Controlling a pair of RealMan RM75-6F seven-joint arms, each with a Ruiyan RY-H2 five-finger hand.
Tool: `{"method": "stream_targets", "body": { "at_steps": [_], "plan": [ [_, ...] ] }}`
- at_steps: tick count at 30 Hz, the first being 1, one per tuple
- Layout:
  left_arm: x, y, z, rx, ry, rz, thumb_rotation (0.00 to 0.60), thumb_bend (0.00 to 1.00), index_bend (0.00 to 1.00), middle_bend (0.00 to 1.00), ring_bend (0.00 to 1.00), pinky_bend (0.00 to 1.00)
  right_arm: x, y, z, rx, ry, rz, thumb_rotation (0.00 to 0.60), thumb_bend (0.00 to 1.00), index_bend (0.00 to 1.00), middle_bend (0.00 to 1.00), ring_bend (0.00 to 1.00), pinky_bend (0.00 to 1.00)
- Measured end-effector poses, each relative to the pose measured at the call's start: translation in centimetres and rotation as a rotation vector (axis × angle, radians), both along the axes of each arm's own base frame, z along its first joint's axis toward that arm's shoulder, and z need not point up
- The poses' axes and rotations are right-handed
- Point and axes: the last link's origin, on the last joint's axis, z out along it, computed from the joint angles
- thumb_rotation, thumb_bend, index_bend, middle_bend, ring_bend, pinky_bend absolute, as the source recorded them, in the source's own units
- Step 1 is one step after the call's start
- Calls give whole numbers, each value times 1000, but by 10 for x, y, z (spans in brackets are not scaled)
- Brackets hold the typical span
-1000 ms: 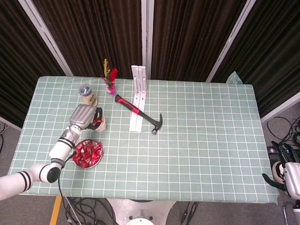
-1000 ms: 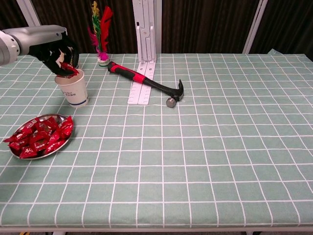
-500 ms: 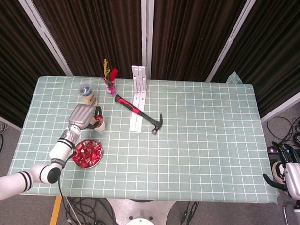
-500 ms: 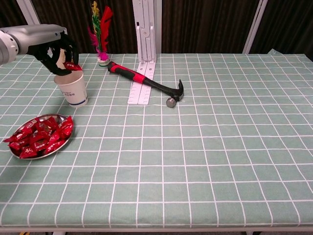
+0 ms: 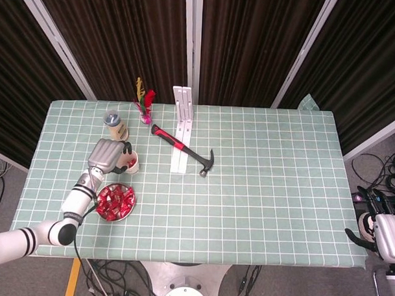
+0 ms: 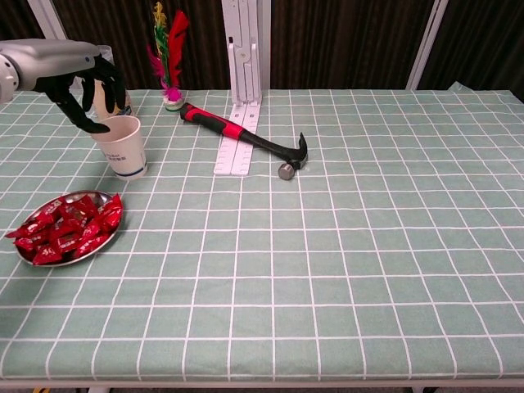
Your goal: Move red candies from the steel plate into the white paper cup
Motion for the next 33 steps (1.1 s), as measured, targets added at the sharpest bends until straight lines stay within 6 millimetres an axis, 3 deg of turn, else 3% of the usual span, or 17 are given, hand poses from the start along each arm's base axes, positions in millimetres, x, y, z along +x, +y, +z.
{"method": "stream_targets", "body": {
  "at_steps": [6, 12, 21, 26, 33],
  "plan": [
    [-8, -21, 24, 75, -40, -2, 600, 245, 507, 533, 563, 1000, 0, 0, 0, 1, -2, 9, 600, 104, 93, 209, 89, 360],
    [-34, -63, 43, 115, -34, -7, 600, 230, 550, 594, 772, 1000, 0, -1, -2, 12, -8, 18, 600, 104, 93, 209, 89, 369],
    [-50, -117, 14, -11, 1, -37, 600, 173, 476, 521, 874, 1000, 1, 0, -3, 17, -10, 28, 600, 104, 93, 210, 89, 374],
    [-51, -124, -7, -70, 26, -43, 600, 170, 415, 472, 898, 1000, 1, 1, -3, 21, -8, 27, 600, 104, 93, 211, 89, 375],
    [-64, -124, -8, -67, 91, -1, 600, 170, 409, 469, 902, 1000, 3, 0, -1, 19, -2, 26, 600, 103, 93, 211, 89, 375]
  ]
}}
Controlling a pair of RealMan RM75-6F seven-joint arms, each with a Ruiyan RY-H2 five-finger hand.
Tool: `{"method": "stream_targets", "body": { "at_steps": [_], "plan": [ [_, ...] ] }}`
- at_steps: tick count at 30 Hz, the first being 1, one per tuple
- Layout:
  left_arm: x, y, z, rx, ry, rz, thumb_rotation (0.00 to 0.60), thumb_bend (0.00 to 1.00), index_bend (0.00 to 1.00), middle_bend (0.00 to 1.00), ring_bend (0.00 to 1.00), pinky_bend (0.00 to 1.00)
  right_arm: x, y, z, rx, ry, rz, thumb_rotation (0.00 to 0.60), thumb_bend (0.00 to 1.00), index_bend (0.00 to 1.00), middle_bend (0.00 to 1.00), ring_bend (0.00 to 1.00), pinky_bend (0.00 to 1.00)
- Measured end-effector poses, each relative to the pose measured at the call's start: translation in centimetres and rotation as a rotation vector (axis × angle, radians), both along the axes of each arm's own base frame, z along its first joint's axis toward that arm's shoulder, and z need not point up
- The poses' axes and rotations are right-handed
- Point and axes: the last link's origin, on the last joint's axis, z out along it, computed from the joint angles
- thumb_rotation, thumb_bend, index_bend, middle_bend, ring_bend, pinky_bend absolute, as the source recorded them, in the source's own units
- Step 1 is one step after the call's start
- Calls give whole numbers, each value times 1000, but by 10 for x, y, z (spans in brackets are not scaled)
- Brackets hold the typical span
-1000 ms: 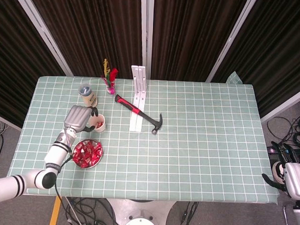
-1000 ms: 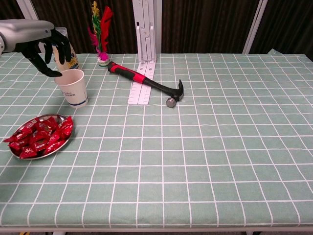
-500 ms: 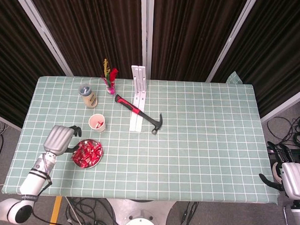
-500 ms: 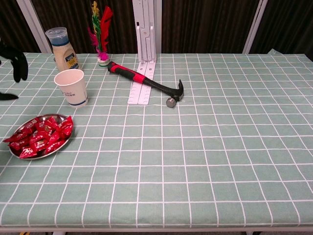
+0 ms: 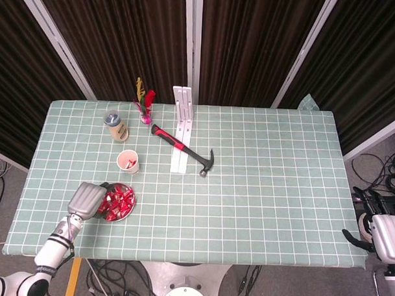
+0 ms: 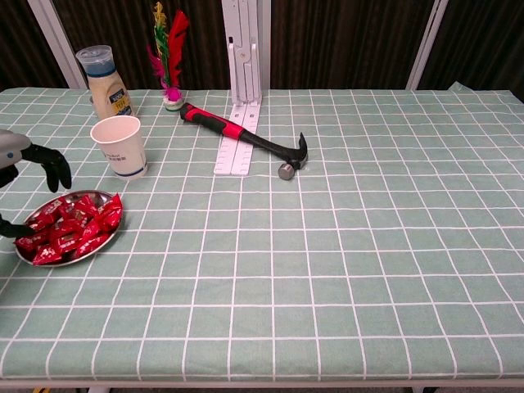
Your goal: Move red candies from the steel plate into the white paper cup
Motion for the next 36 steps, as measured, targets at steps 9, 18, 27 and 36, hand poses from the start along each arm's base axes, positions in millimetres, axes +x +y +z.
{"method": "stream_targets", "body": {
  "at_steps": [9, 18, 27, 36],
  "plan": [
    [-9, -2, -6, -19, 3, 36, 600, 174, 415, 469, 903, 1000, 3, -2, -3, 9, -1, 8, 600, 104, 93, 210, 90, 376],
    [16, 15, -31, -68, -7, -50, 600, 184, 418, 469, 903, 1000, 1, -1, -3, 7, 1, 0, 600, 104, 93, 212, 100, 383],
    [12, 21, -42, -92, 78, -39, 600, 190, 422, 471, 908, 1000, 1, -2, -2, 9, 2, -3, 600, 104, 93, 212, 100, 385],
    [7, 24, -37, -98, 113, -22, 600, 205, 426, 474, 908, 1000, 2, -1, -2, 5, 2, -1, 600, 103, 93, 212, 100, 387]
  ]
}}
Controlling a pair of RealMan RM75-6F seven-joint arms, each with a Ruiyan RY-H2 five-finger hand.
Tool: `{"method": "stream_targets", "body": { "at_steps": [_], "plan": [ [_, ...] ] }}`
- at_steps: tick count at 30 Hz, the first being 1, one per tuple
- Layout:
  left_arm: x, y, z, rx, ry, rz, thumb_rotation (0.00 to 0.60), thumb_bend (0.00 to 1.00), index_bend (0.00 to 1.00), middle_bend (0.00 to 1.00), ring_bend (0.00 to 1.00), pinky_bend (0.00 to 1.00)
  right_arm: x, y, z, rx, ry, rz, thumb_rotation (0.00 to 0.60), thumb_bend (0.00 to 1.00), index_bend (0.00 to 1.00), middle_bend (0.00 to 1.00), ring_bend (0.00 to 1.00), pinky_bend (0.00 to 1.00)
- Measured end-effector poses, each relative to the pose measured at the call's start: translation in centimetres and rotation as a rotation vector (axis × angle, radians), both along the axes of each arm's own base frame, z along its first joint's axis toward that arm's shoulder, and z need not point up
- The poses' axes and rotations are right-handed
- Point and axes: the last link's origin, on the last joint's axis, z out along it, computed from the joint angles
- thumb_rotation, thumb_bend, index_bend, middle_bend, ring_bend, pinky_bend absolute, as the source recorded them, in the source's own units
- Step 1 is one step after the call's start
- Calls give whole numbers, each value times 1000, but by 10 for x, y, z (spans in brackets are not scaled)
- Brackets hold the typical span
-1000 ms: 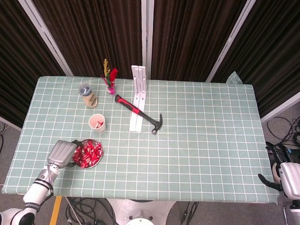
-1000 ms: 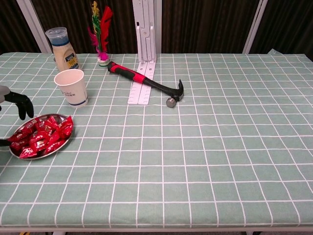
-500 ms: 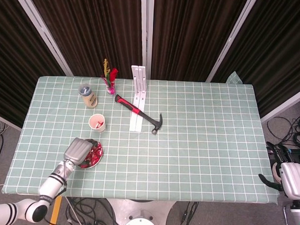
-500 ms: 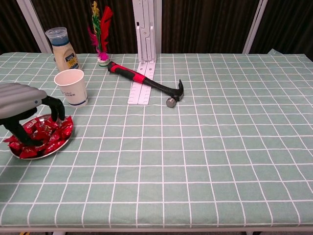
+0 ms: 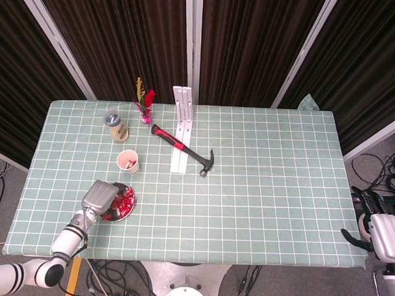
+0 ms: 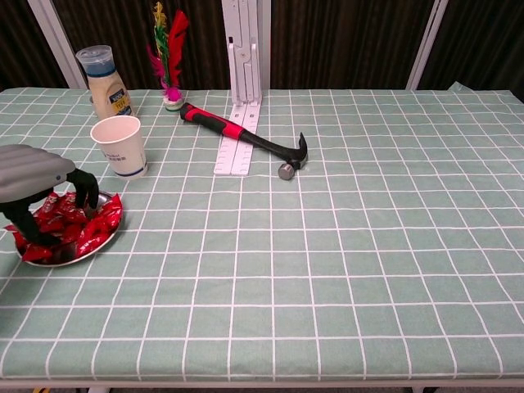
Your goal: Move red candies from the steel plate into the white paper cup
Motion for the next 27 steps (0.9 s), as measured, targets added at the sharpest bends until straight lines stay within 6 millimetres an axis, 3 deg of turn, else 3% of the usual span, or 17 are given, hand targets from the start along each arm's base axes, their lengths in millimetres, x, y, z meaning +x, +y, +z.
{"method": "stream_targets", "body": {
  "at_steps": [6, 15, 27],
  "plan": [
    [0, 0, 7, 4, 20, -4, 600, 202, 420, 474, 908, 1000, 1, 1, 0, -1, 1, 2, 600, 103, 94, 212, 100, 392],
    [-7, 4, 2, -14, 51, 9, 600, 192, 429, 476, 908, 1000, 2, 0, 0, 1, 1, 7, 600, 101, 95, 212, 100, 393],
    [-5, 10, -5, -13, 43, -22, 600, 253, 563, 601, 936, 1000, 2, 0, 0, 0, 4, 2, 600, 101, 98, 212, 100, 394]
  ]
}}
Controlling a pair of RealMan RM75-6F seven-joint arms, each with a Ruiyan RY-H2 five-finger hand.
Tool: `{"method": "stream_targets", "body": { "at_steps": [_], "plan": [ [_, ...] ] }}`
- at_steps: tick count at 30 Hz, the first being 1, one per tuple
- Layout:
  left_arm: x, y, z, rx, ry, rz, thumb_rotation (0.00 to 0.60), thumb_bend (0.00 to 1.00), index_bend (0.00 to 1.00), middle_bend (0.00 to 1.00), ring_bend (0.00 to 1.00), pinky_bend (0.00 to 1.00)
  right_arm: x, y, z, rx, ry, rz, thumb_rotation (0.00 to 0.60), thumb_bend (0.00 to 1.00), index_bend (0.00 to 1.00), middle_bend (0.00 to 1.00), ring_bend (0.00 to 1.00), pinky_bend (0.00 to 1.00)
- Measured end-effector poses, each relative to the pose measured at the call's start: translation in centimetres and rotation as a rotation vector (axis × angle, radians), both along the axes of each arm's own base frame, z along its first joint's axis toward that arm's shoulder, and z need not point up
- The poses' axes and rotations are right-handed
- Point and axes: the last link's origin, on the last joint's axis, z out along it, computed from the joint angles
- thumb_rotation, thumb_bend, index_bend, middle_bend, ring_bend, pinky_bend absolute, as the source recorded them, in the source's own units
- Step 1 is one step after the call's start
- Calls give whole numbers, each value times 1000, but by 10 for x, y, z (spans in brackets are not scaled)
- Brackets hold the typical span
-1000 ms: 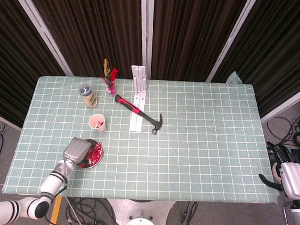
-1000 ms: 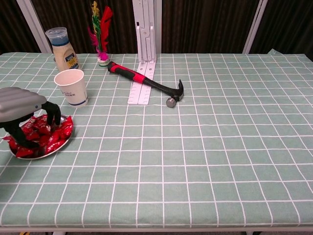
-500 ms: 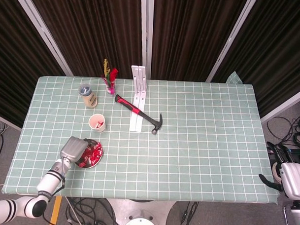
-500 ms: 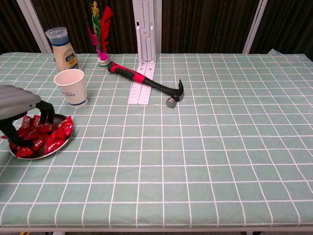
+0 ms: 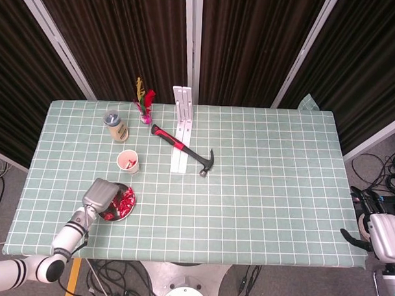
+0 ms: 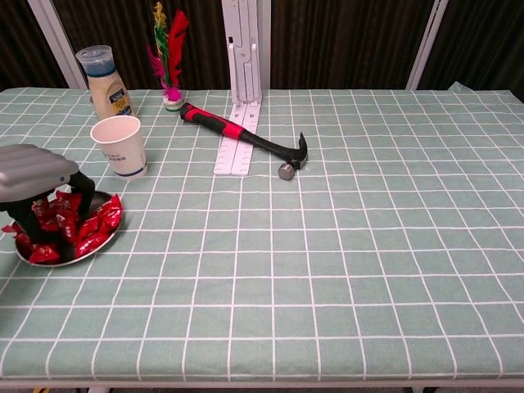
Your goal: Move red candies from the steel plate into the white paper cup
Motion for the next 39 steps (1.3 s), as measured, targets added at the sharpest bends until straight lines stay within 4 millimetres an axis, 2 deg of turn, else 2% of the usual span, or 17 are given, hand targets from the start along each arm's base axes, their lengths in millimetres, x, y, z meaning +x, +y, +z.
{"method": "stream_targets", "body": {
  "at_steps": [6, 14, 25, 31, 39],
  "plan": [
    [-2, 1, -2, -2, -15, -3, 600, 314, 598, 636, 942, 1000, 0, 0, -1, 4, -1, 1, 600, 101, 98, 212, 100, 395],
    [-5, 0, -4, -11, -61, 12, 600, 450, 658, 712, 955, 1000, 1, 1, -1, 5, -1, 2, 600, 101, 99, 213, 100, 397],
    [-3, -2, 1, -19, -138, 38, 600, 498, 698, 766, 967, 1000, 1, 1, 0, 4, -4, 3, 600, 101, 100, 214, 100, 402],
    [4, 1, 18, 14, -236, 68, 600, 500, 700, 766, 967, 1000, 0, 2, 1, 2, -5, 3, 600, 101, 100, 214, 100, 403],
    [19, 22, 61, 103, -330, 54, 600, 499, 699, 763, 967, 1000, 0, 3, 2, -1, -8, 8, 600, 101, 101, 214, 100, 403]
  ]
}}
